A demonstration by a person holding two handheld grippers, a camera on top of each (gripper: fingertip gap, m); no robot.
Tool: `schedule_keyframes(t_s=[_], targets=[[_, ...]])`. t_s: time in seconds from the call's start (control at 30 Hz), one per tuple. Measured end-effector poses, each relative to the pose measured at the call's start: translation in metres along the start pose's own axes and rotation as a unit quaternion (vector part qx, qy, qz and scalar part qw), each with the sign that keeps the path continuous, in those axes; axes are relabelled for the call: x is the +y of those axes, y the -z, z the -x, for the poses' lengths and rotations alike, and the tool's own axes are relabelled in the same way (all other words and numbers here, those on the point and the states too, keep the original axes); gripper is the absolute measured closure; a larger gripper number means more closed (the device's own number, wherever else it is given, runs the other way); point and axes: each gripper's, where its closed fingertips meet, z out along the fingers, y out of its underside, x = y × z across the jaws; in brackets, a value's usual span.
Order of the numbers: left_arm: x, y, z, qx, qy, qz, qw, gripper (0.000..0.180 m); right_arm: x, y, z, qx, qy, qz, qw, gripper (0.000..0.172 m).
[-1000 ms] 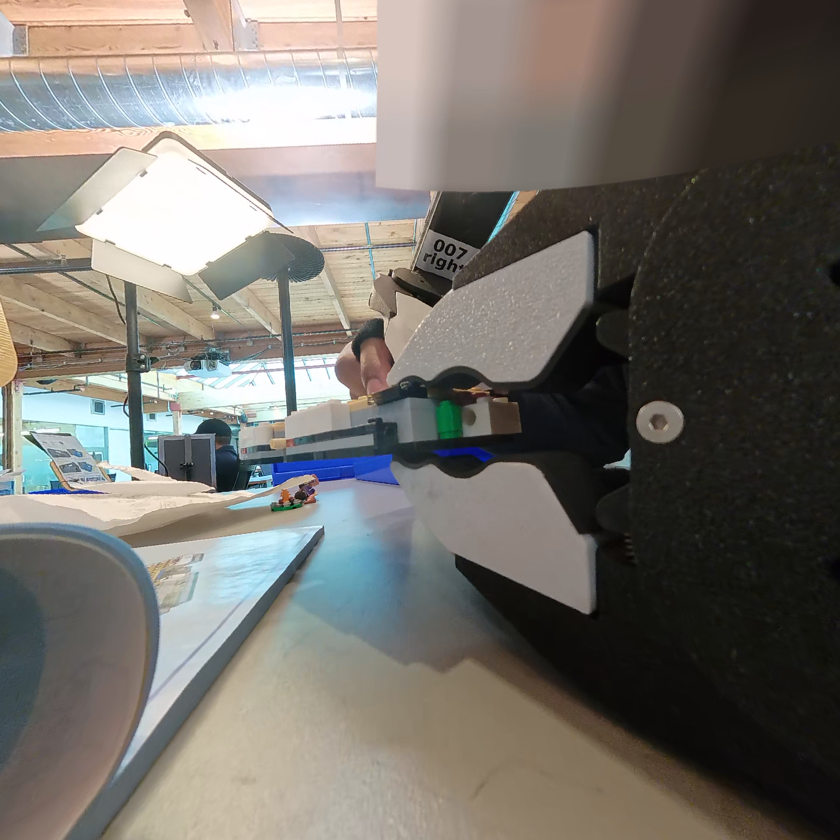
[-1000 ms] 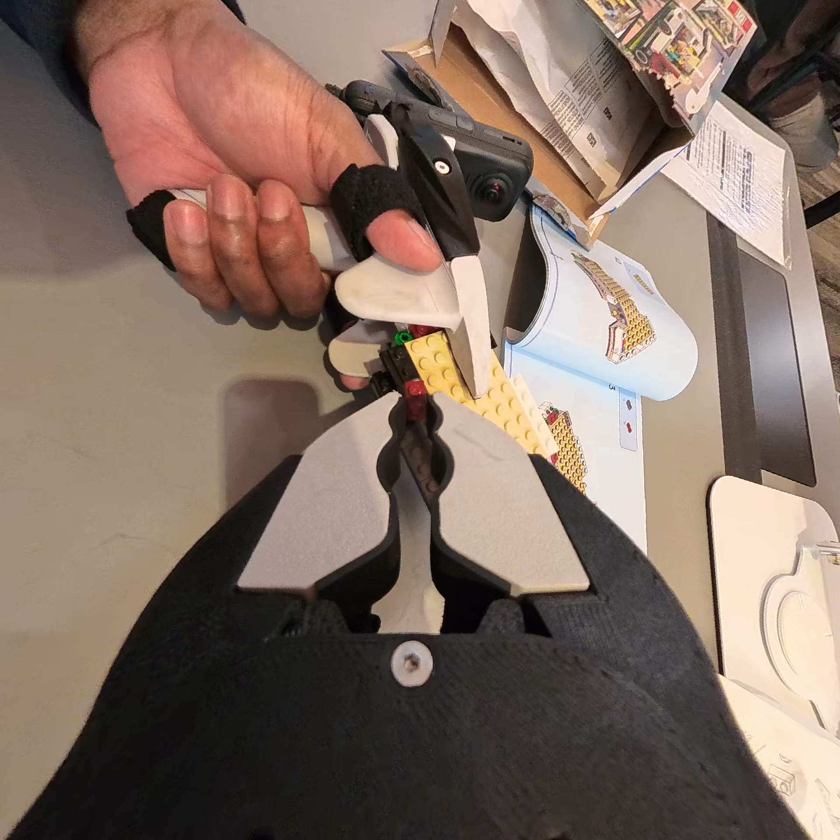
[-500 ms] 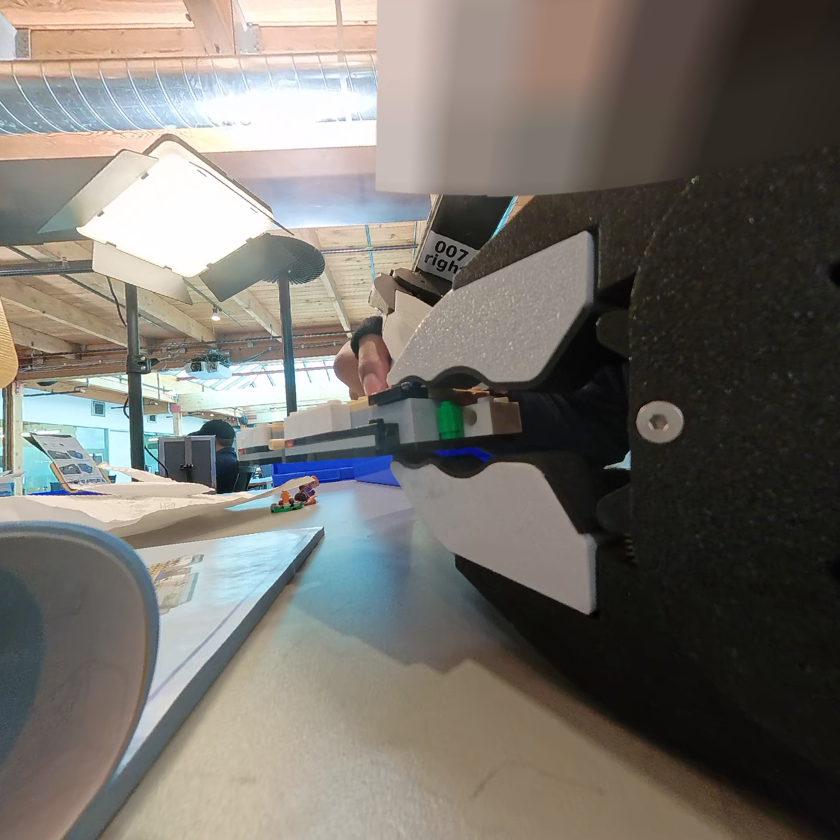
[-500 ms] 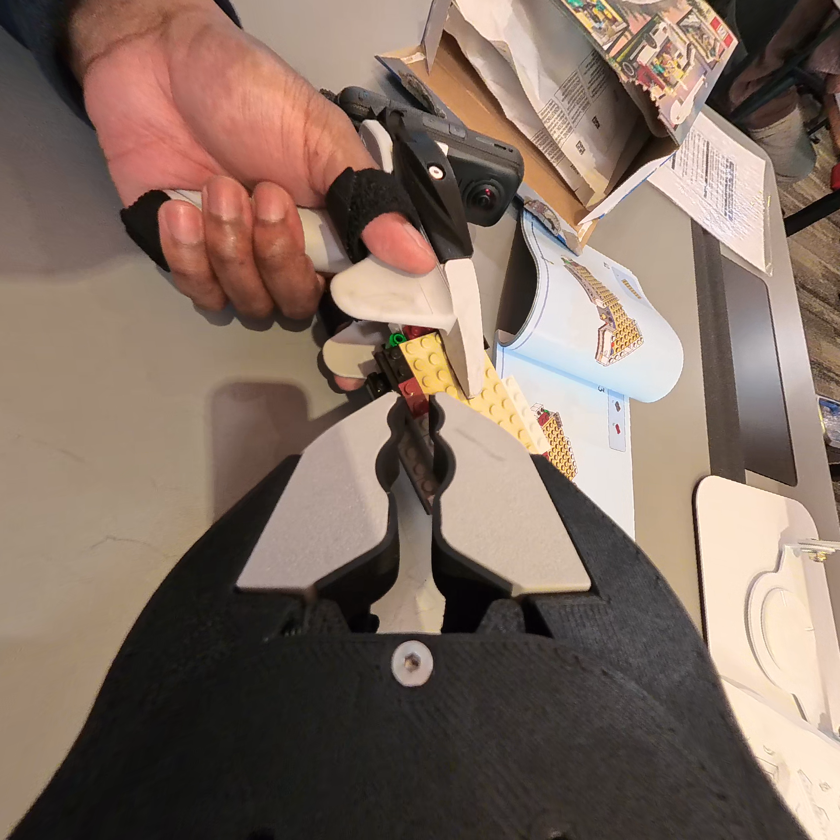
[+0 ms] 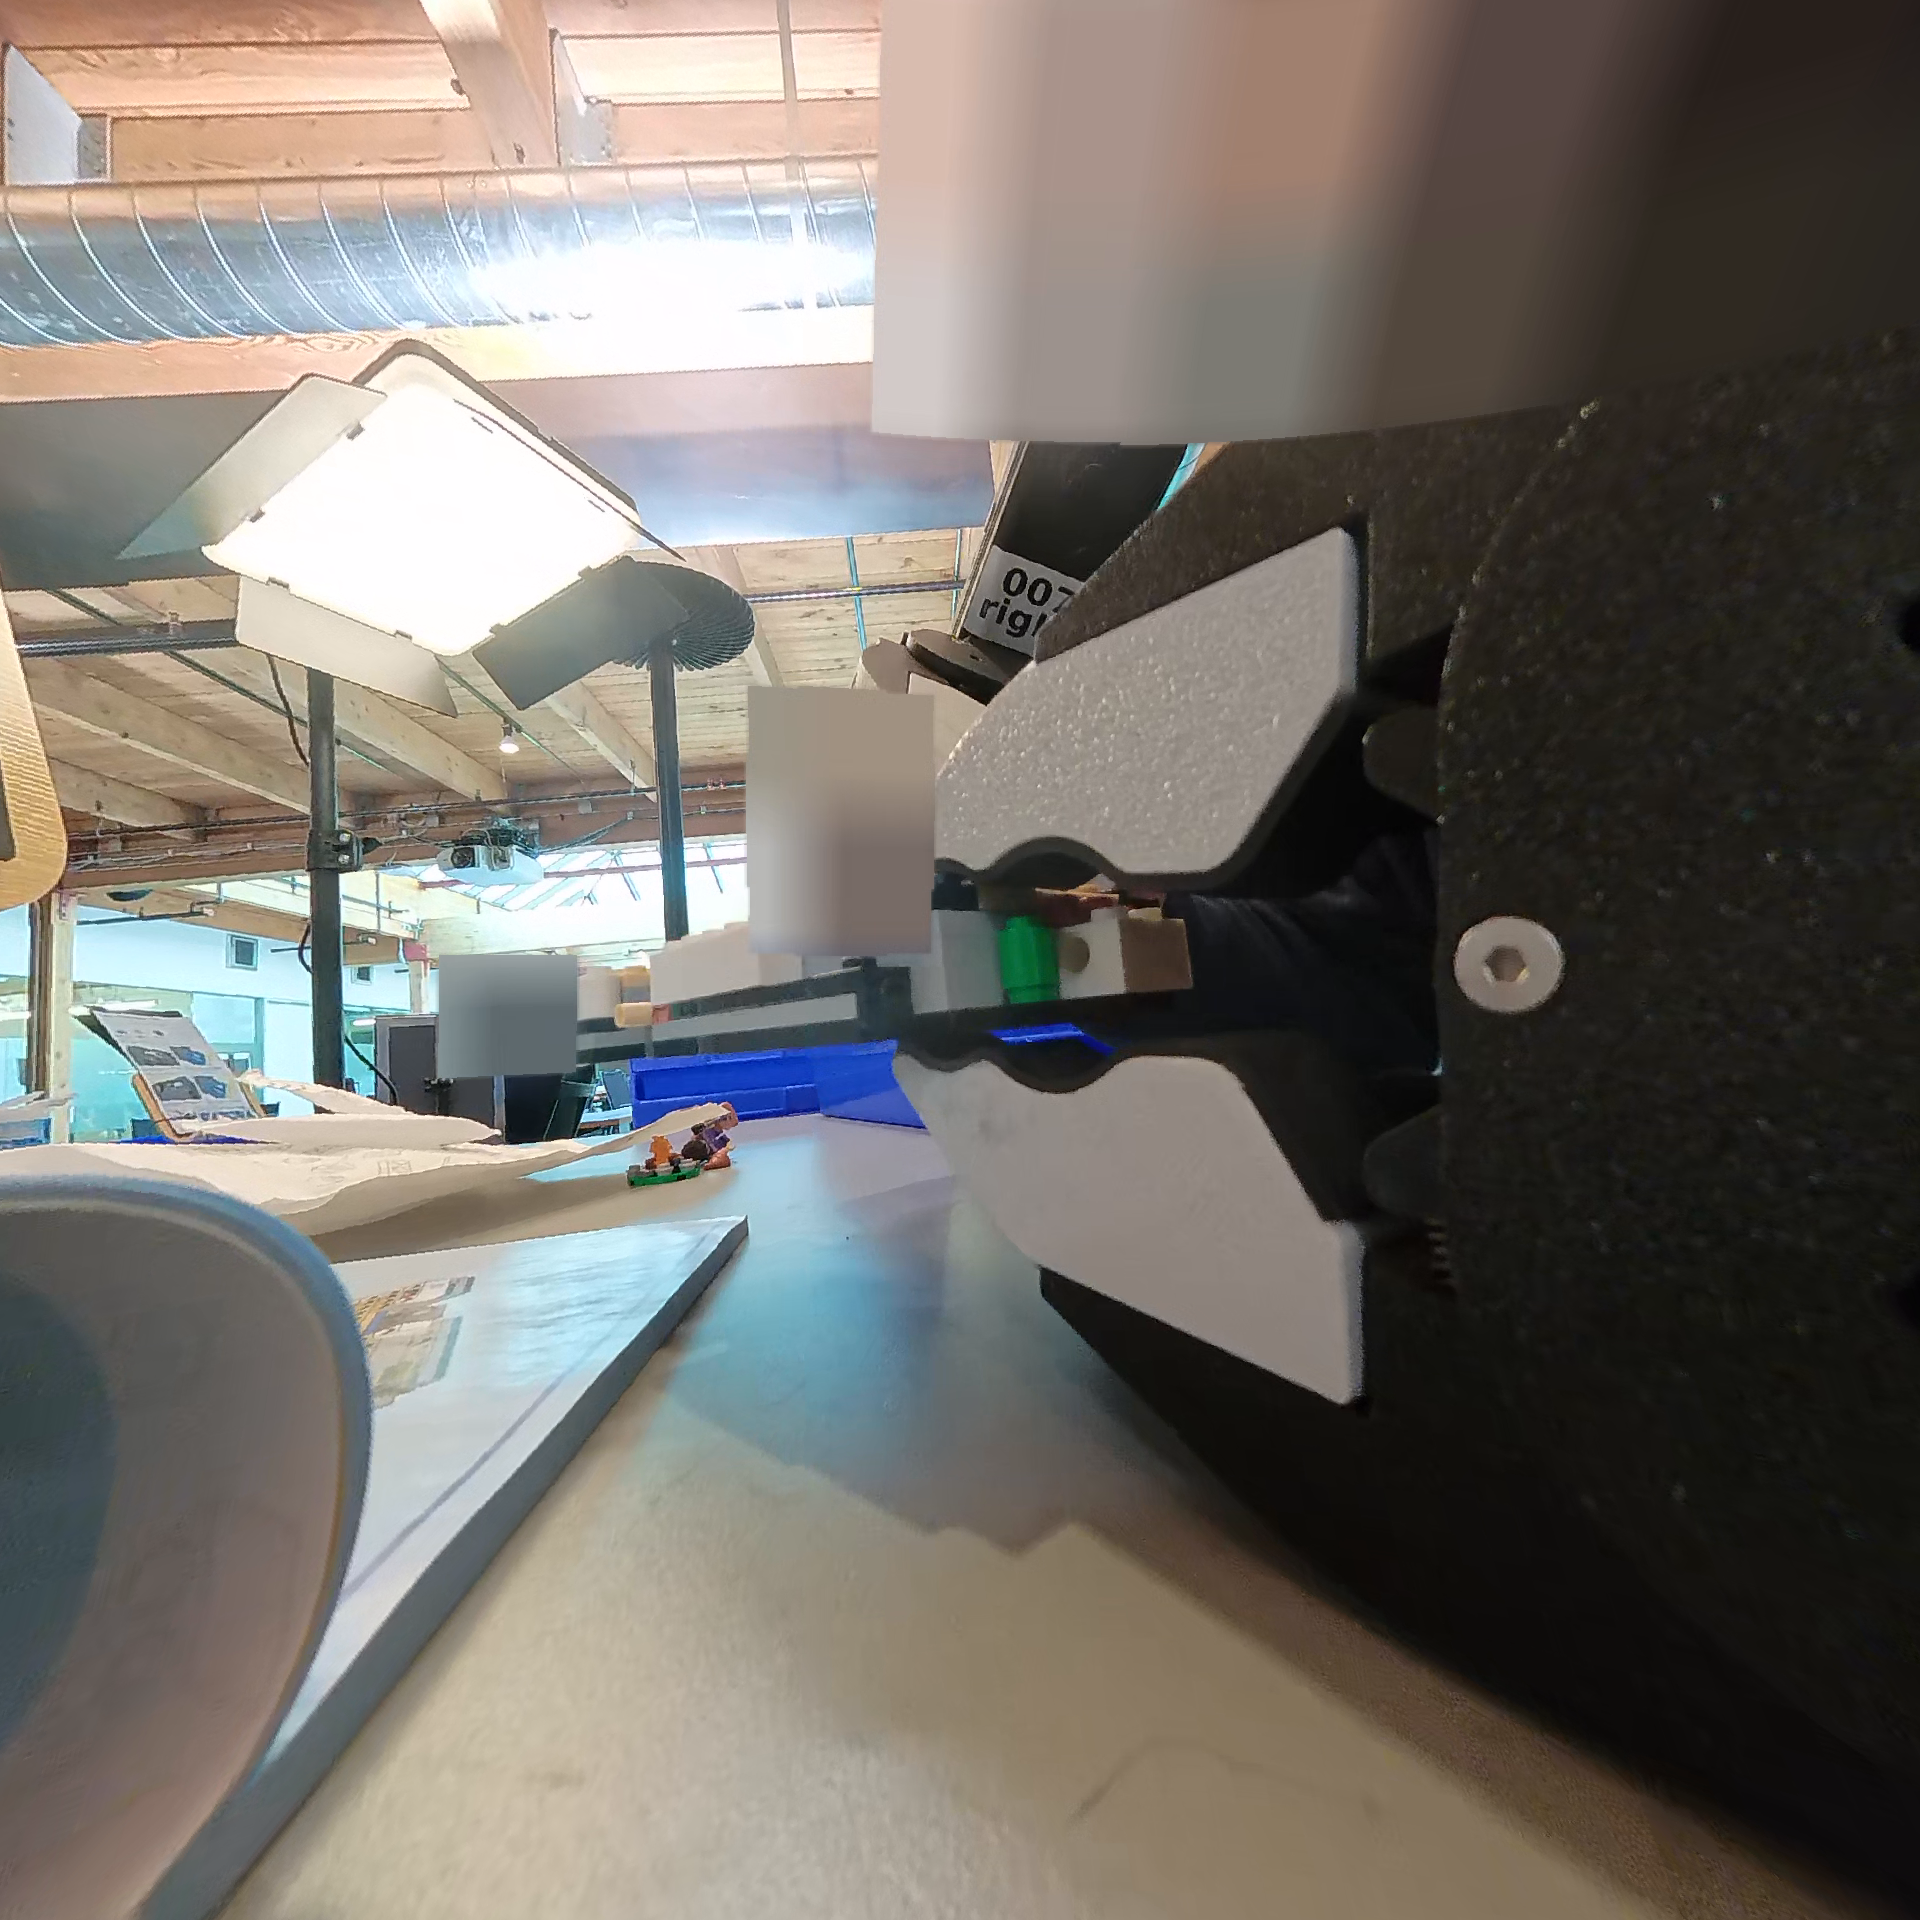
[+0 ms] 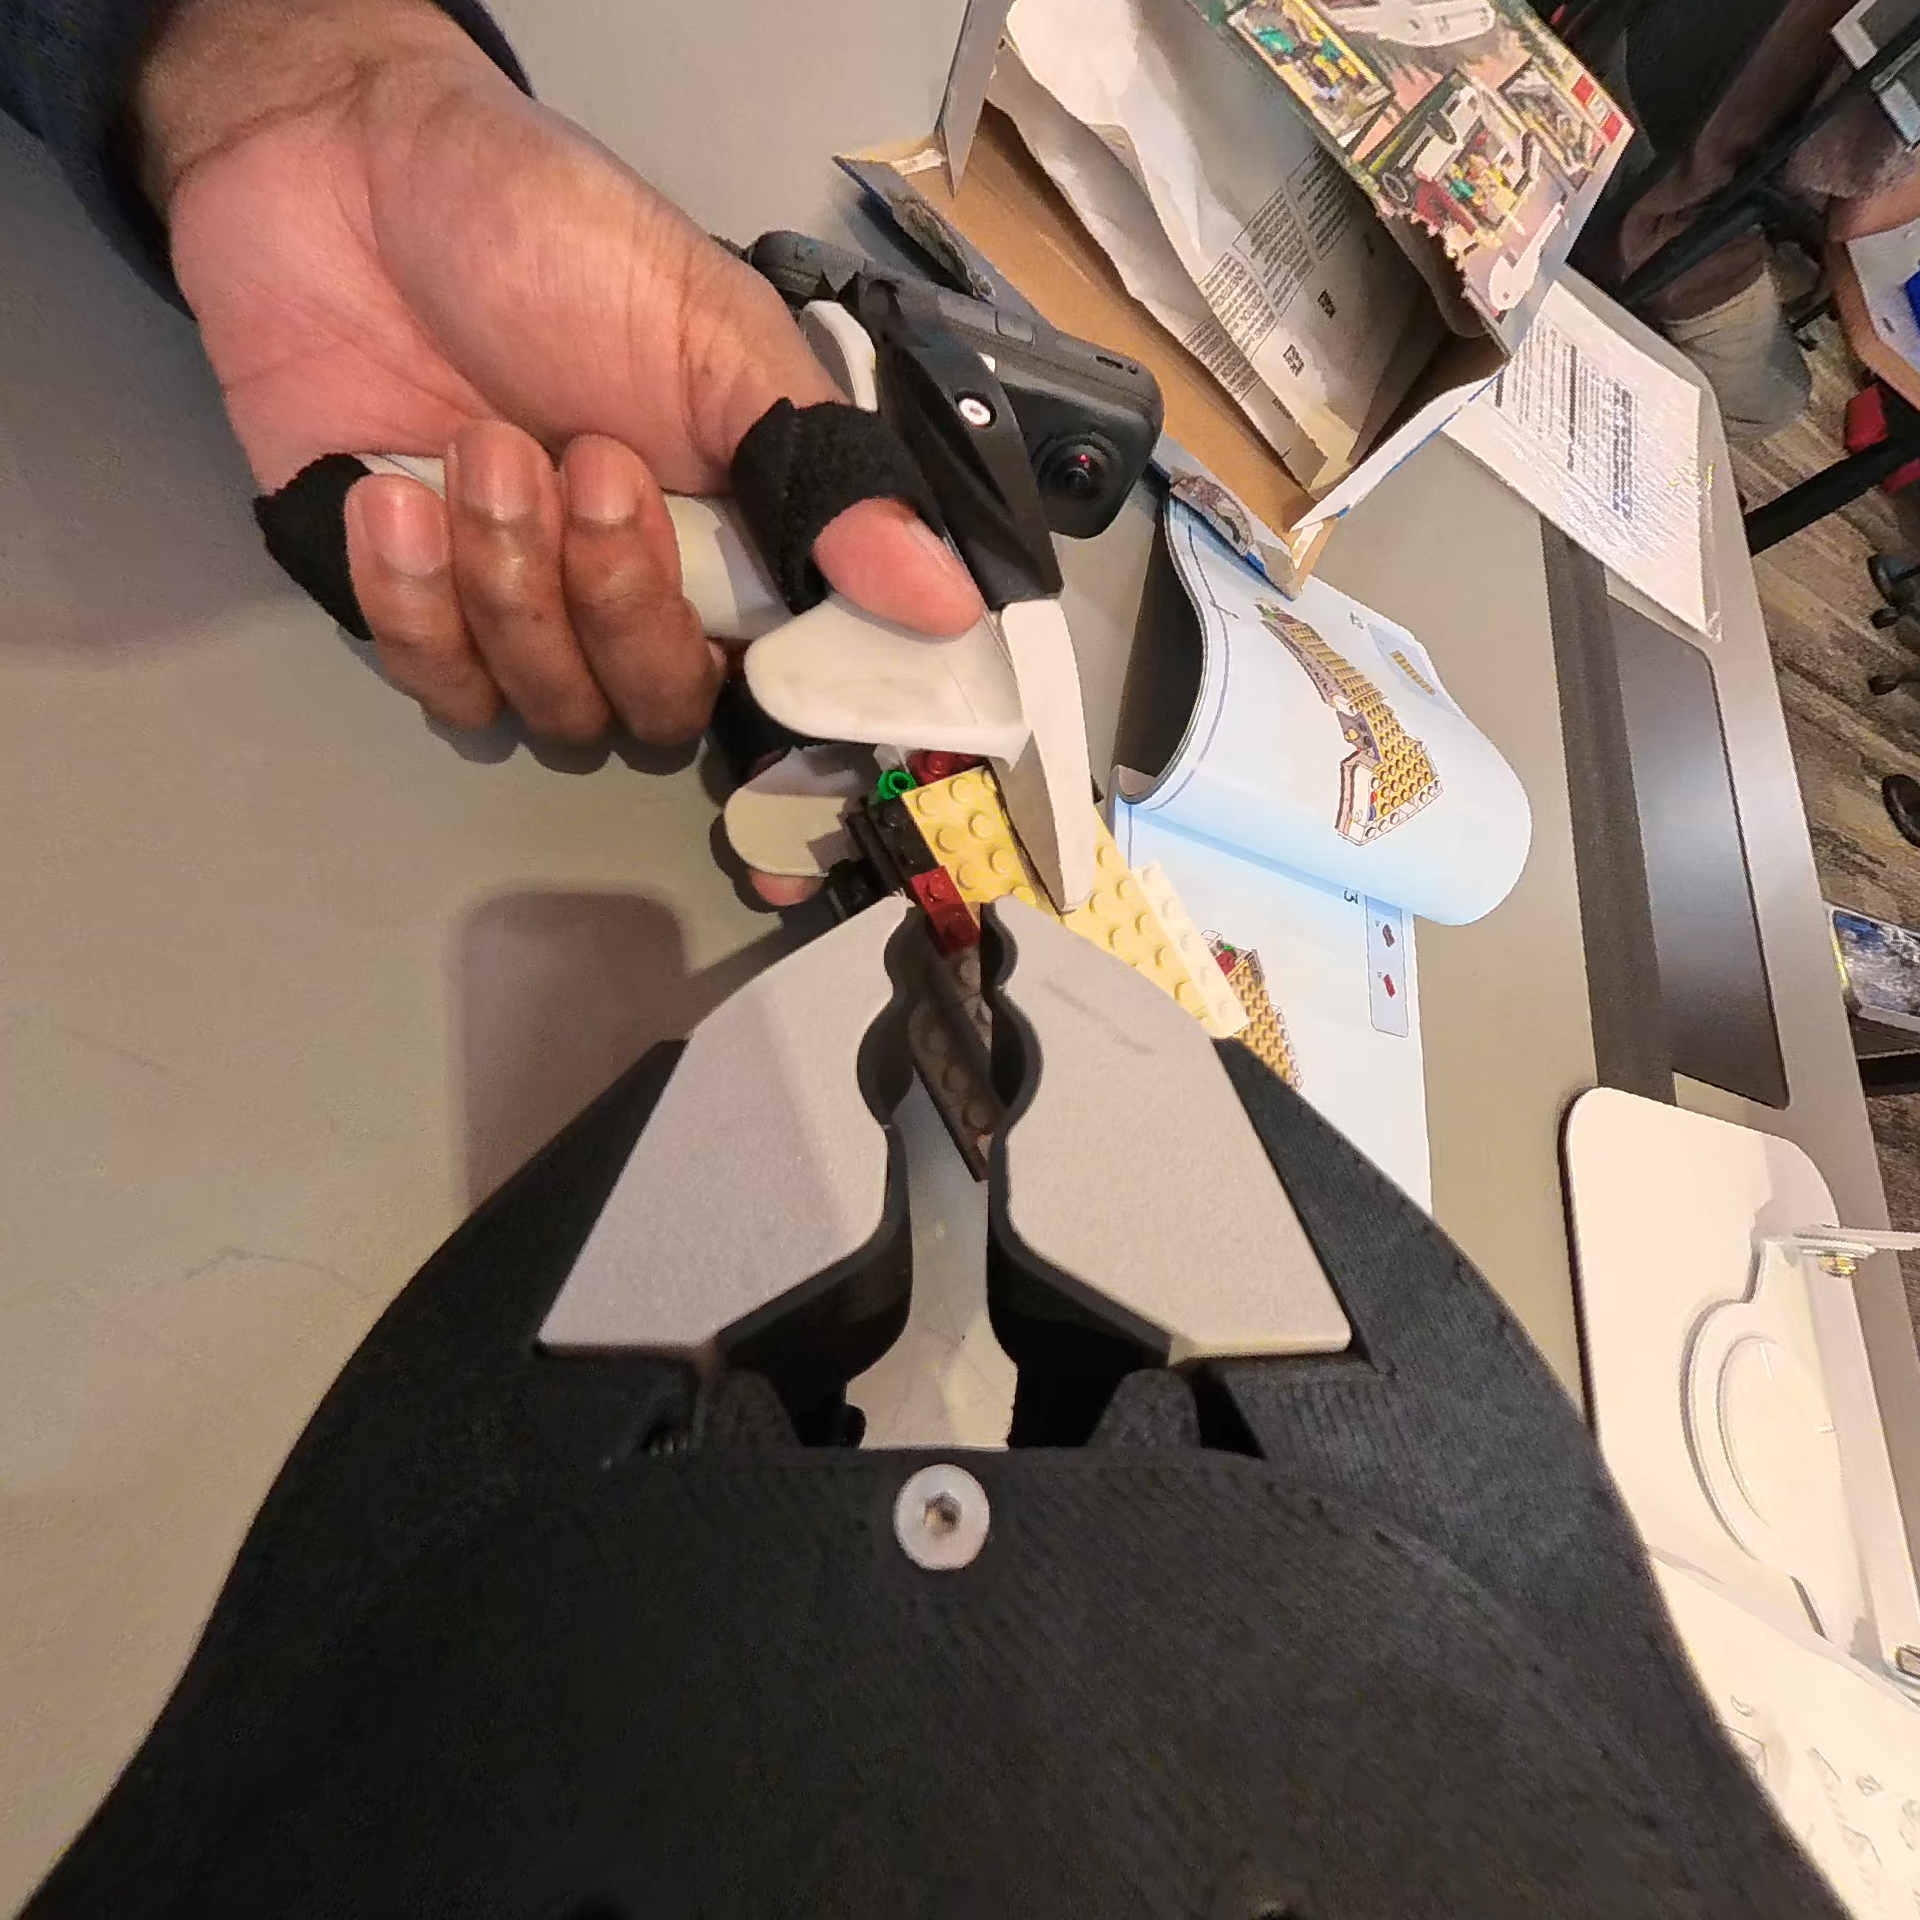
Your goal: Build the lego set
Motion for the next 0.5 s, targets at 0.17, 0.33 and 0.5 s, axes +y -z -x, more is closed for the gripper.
schedule_keyframes(t_s=[0.17, 0.33, 0.5], targets=[[-0.004, 0.002, -0.002, 0.007, 0.006, -0.01, 1.0, 0.155, -0.002, 0.002, -0.001, 0.015, 0.019, -0.012, 1.0, 0.155], [-0.01, 0.004, -0.004, 0.014, 0.007, -0.023, 1.0, 0.156, 0.001, -0.002, -0.003, 0.09, 0.101, 0.002, 0.991, 0.136], [-0.019, 0.008, -0.009, 0.025, 0.01, -0.042, 0.999, 0.156, 0.009, 0.0, -0.01, 0.225, 0.179, 0.022, 0.958, 0.127]])
